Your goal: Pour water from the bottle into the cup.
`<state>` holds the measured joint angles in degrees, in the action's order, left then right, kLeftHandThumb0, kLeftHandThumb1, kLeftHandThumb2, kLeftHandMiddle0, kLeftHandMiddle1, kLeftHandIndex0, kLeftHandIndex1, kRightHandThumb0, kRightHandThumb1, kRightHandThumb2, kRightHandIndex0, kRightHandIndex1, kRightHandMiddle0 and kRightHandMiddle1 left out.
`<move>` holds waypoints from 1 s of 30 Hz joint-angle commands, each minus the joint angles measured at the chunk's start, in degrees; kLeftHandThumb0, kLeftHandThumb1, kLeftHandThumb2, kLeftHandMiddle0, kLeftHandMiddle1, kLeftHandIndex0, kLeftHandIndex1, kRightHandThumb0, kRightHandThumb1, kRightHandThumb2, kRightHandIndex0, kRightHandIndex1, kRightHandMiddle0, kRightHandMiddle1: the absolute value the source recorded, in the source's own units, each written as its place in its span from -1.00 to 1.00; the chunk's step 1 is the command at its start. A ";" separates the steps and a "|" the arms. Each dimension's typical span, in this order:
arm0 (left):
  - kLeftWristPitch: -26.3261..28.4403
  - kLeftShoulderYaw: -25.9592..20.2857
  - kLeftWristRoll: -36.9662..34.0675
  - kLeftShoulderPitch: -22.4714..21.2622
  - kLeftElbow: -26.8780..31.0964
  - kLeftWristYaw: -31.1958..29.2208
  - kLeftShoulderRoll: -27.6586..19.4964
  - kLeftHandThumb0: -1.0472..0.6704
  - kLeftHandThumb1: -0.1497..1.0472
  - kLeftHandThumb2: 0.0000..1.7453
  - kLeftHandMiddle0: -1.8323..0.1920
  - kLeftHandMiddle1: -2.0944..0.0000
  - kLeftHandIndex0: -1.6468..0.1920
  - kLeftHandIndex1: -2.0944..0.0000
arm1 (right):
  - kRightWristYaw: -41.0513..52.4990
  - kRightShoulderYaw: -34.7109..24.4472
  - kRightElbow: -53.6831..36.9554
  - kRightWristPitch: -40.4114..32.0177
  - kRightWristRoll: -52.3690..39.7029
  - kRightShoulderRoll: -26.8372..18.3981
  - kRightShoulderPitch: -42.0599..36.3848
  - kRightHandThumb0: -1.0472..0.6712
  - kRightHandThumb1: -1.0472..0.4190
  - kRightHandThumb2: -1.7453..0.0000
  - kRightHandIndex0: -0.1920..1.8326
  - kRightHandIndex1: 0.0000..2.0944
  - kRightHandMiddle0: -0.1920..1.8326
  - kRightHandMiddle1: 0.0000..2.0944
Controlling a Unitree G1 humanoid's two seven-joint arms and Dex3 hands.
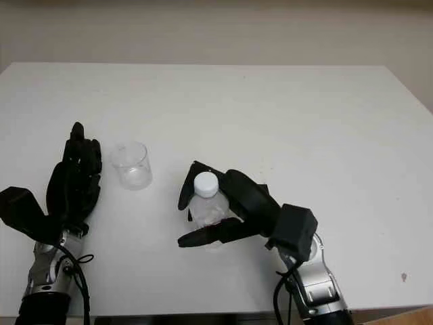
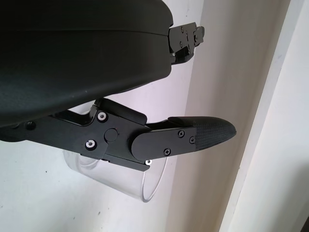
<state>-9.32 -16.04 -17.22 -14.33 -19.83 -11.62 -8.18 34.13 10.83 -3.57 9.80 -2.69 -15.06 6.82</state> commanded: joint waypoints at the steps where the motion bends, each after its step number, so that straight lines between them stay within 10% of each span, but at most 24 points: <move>1: -0.15 -0.07 -0.23 -0.07 0.61 -0.17 0.04 -0.59 1.00 -0.45 0.97 0.95 0.97 0.95 | -0.27 0.36 -1.38 -0.47 0.51 -0.79 -0.50 -0.30 -1.00 0.83 0.68 1.00 0.57 1.00; 17: 0.00 0.00 -0.07 -0.55 0.34 -0.25 -0.32 -0.59 1.00 -0.45 0.97 0.95 0.97 0.95 | -10.29 0.09 -0.33 1.87 4.56 2.91 -0.49 -0.06 -1.00 0.72 0.89 1.00 0.83 1.00; 26: -0.14 0.15 0.43 -1.54 -0.74 -0.17 -0.36 -0.61 1.00 -0.45 0.96 0.95 0.95 0.94 | -19.21 -3.12 14.81 7.89 7.98 6.02 19.14 0.00 -0.99 0.69 0.97 1.00 0.94 1.00; 30: -0.11 -0.03 0.30 -1.41 -0.40 0.11 -0.18 -0.61 1.00 -0.46 0.96 0.95 0.95 0.94 | -23.98 -3.18 25.00 8.42 11.67 6.84 29.09 0.05 -0.42 -0.08 0.98 1.00 0.95 1.00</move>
<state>-9.31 -16.04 -16.99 -15.23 -20.22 -11.60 -8.20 11.18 7.85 19.16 17.62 8.31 -8.78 33.16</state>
